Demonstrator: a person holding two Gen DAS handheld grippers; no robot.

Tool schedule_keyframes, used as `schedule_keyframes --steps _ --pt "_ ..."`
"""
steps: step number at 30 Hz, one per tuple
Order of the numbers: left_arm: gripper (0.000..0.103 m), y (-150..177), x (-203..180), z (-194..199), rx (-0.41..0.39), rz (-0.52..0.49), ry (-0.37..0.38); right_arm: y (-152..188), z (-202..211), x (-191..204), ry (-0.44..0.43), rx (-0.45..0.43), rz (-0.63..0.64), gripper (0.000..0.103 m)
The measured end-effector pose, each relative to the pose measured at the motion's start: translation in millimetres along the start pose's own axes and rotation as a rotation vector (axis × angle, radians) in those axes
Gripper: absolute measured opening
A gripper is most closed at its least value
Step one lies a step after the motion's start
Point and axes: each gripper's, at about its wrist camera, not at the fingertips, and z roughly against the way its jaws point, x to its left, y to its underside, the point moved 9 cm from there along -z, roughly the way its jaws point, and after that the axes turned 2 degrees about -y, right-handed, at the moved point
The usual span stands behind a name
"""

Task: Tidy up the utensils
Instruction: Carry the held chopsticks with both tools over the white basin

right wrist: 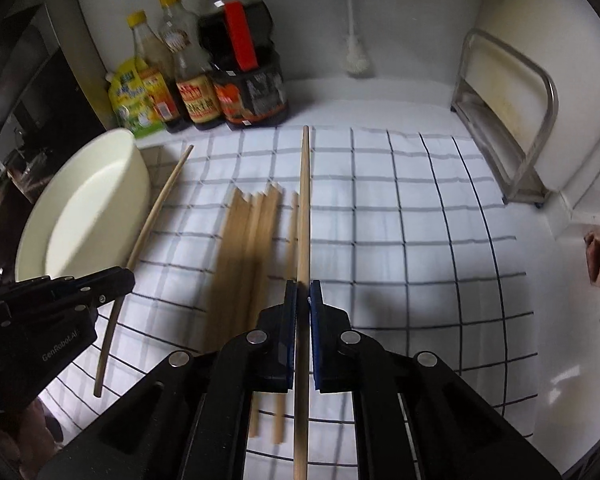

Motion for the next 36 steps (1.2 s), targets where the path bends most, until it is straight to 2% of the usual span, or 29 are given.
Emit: schedule_keyframes --steps 6,10,16,21,28,36 --pt "0.007 -32.1 46.5 38.5 -0.072 0.024 0.003 -35.1 3.3 67.6 -0.076 -0.042 0.049 0.006" --pt "0.007 -44.3 97.8 50.1 -0.094 0.043 -0.053 -51.7 -10.1 116.3 -0.137 -0.043 0.072 0.006" --pt "0.007 -46.5 176.9 42.8 -0.086 0.104 -0.125 -70.2 -42.1 192.1 -0.207 -0.014 0.104 0.006" --pt "0.007 -44.2 216.7 26.4 -0.063 0.129 -0.133 -76.0 -69.9 237.7 -0.225 0.034 0.13 0.006" --pt "0.007 -44.4 241.6 -3.9 -0.013 0.137 -0.103 -65.4 -116.6 265.8 -0.207 0.138 0.141 0.006" --pt "0.007 -36.2 254.6 -33.6 0.051 0.144 -0.095 -50.5 -146.0 257.8 -0.169 0.213 0.114 0.006"
